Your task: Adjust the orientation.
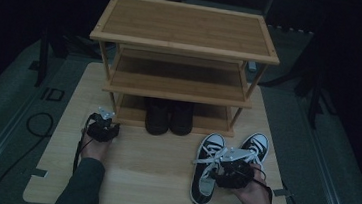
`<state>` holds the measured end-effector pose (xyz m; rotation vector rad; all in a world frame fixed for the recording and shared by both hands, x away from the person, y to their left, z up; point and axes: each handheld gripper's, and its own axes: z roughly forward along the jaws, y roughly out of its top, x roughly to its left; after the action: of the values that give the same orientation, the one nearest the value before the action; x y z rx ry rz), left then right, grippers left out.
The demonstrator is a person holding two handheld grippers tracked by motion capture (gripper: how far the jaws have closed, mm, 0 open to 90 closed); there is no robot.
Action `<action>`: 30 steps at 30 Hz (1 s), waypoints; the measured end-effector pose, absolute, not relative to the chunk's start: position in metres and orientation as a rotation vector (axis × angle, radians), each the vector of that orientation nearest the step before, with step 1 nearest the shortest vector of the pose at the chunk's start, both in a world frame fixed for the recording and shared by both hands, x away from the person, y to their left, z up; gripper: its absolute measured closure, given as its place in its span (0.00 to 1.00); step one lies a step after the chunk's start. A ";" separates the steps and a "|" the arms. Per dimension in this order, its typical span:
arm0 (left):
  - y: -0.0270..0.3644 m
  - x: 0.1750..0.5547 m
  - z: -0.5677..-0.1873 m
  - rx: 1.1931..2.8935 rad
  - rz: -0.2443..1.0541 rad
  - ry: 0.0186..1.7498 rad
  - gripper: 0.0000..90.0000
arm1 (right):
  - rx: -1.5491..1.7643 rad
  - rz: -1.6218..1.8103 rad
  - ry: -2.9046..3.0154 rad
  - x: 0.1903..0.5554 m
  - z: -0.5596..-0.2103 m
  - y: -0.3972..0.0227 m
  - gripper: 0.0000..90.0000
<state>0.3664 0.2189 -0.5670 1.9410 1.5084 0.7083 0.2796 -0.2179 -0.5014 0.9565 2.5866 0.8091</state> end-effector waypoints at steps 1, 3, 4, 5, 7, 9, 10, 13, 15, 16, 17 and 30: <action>0.219 0.366 -0.567 1.942 0.708 1.507 0.69 | 0.962 0.800 2.589 0.280 -0.502 -0.217 0.50; 0.219 0.366 -0.567 1.938 0.706 1.508 0.69 | 0.970 0.792 2.595 0.280 -0.502 -0.217 0.52; 0.219 0.366 -0.567 1.936 0.704 1.510 0.69 | 0.980 0.786 2.598 0.281 -0.502 -0.216 0.53; 0.219 0.366 -0.567 1.935 0.707 1.509 0.69 | 0.988 0.780 2.606 0.281 -0.502 -0.216 0.54; 0.219 0.365 -0.567 1.934 0.705 1.510 0.69 | 0.995 0.765 2.621 0.282 -0.502 -0.215 0.59; 0.219 0.365 -0.567 1.933 0.706 1.511 0.70 | 1.021 0.754 2.633 0.283 -0.502 -0.214 0.61; 0.219 0.365 -0.568 1.933 0.709 1.510 0.70 | 1.028 0.748 2.639 0.283 -0.502 -0.214 0.63; 0.219 0.365 -0.567 1.932 0.706 1.510 0.70 | 1.040 0.729 2.648 0.284 -0.502 -0.213 0.68; 0.219 0.365 -0.568 1.932 0.707 1.509 0.70 | 1.027 0.709 2.651 0.283 -0.503 -0.211 0.70; 0.219 0.365 -0.568 1.932 0.706 1.509 0.70 | 1.020 0.703 2.651 0.283 -0.503 -0.210 0.71; 0.219 0.365 -0.568 1.931 0.706 1.509 0.70 | 1.017 0.697 2.653 0.283 -0.503 -0.210 0.72; 0.220 0.365 -0.568 1.928 0.701 1.506 0.70 | 0.917 0.739 2.666 0.280 -0.503 -0.208 0.95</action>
<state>0.3650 0.2196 -0.5679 1.9277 1.5057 0.7006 0.2797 -0.2085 -0.5035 0.9171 2.6660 0.7393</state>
